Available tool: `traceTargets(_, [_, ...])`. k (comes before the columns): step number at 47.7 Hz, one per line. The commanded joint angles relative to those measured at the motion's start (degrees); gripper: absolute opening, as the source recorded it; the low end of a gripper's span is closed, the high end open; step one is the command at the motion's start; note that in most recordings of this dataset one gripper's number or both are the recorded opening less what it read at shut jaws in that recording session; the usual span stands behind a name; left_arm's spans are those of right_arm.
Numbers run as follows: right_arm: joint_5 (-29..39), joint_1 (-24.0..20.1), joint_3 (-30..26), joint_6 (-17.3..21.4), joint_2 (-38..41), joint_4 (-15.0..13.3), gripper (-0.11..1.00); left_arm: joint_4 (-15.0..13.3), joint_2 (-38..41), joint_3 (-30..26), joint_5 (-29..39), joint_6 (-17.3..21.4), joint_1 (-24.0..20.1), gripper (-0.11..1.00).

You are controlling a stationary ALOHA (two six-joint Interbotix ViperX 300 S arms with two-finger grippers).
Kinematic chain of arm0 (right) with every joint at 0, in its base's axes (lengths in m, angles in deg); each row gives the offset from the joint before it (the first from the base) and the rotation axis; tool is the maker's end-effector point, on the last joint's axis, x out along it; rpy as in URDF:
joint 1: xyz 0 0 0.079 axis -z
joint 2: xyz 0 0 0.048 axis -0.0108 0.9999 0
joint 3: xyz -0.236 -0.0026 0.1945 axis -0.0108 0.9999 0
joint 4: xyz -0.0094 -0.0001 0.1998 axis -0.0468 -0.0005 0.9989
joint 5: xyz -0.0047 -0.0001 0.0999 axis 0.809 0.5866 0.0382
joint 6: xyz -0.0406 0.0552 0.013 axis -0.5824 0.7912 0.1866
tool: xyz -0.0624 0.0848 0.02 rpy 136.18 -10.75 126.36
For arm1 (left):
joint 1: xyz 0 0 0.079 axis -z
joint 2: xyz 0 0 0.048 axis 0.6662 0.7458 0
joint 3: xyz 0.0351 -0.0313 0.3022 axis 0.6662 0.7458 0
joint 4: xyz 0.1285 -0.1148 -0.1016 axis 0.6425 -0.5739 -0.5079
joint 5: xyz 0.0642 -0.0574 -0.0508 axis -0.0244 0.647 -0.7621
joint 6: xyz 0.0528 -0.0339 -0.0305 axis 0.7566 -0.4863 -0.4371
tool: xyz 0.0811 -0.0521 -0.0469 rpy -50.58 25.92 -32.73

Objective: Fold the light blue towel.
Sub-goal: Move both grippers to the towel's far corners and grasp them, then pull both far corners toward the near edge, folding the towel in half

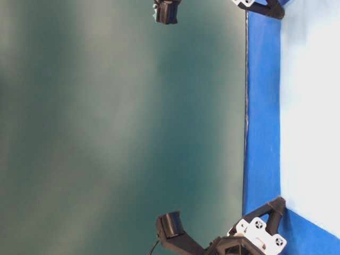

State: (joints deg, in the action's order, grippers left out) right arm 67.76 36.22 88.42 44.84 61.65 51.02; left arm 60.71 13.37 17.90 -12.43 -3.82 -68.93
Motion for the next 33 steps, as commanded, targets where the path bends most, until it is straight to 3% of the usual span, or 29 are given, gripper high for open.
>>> traceTargets(1, [-0.09,0.09,-0.79,0.00,-0.62,-0.18,0.02,0.18,-0.62,-0.88,0.79,0.26,0.35,0.01])
traceTargets(20, [2.81,0.00,-0.53,0.97,-6.86,0.26,0.02,0.18,-8.26,-2.02,5.10,0.70,0.35,0.01])
traceTargets(33, [4.48,-0.97,-0.09,0.97,-10.46,1.05,0.02,0.09,-11.69,-1.23,5.71,3.52,0.88,0.01])
